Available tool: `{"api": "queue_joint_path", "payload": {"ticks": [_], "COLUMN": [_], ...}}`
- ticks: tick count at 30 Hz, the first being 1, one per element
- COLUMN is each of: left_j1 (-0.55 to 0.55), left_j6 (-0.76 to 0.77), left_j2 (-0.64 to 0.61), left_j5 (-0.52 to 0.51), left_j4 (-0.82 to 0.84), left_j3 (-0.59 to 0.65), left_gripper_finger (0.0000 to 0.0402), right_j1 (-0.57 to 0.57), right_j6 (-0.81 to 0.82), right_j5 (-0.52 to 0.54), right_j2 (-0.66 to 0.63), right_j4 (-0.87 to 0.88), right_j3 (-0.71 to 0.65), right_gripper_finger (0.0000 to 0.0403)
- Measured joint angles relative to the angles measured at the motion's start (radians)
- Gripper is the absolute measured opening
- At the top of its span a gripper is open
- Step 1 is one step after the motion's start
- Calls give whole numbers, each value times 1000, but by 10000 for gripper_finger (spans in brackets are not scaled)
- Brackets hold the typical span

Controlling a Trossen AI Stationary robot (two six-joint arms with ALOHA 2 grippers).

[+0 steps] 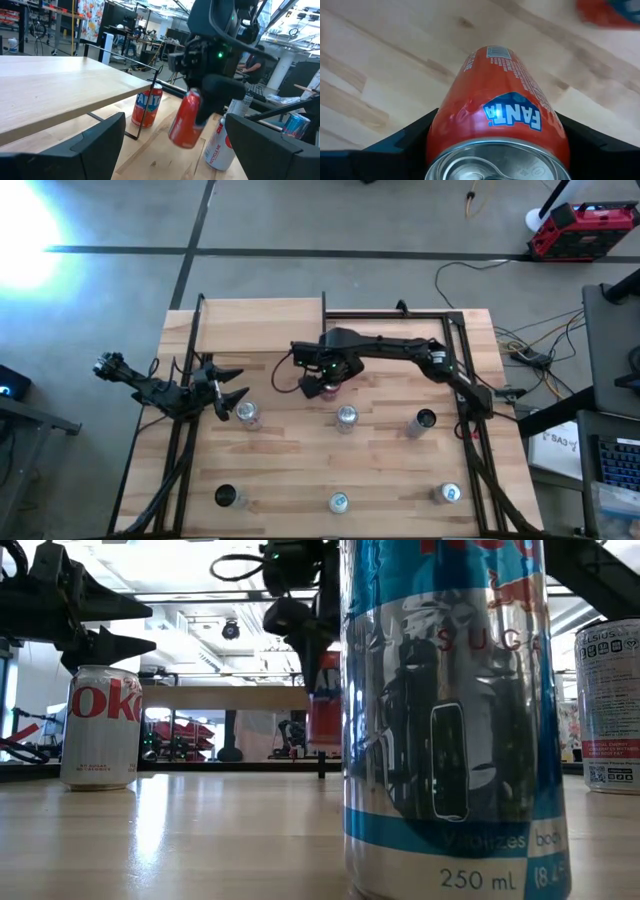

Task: Place canned beverage on shelf
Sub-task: Move the right orange soda can to the center of the table

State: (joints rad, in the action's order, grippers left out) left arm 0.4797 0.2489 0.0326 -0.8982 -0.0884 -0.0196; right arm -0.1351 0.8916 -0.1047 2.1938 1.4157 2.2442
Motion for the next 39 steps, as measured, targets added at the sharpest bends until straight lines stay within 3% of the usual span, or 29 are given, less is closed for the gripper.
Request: {"api": "queue_joint_path", "payload": {"ticks": [10,29,39], "left_j1": [0,0,0], "left_j6": [0,0,0], "left_j2": [0,0,0], "left_j5": [0,0,0], "left_j4": [0,0,0], "left_j3": [0,0,0], "left_gripper_finger": [327,327,327], "right_j1": [6,4,6], "right_j6": [-86,-187,-194], "right_j5": [-5,19,30], "right_j2": [109,120,119], "right_j4": [-6,-42,-69], "right_j3": [113,112,109], "right_gripper_finger": [289,290,351]}}
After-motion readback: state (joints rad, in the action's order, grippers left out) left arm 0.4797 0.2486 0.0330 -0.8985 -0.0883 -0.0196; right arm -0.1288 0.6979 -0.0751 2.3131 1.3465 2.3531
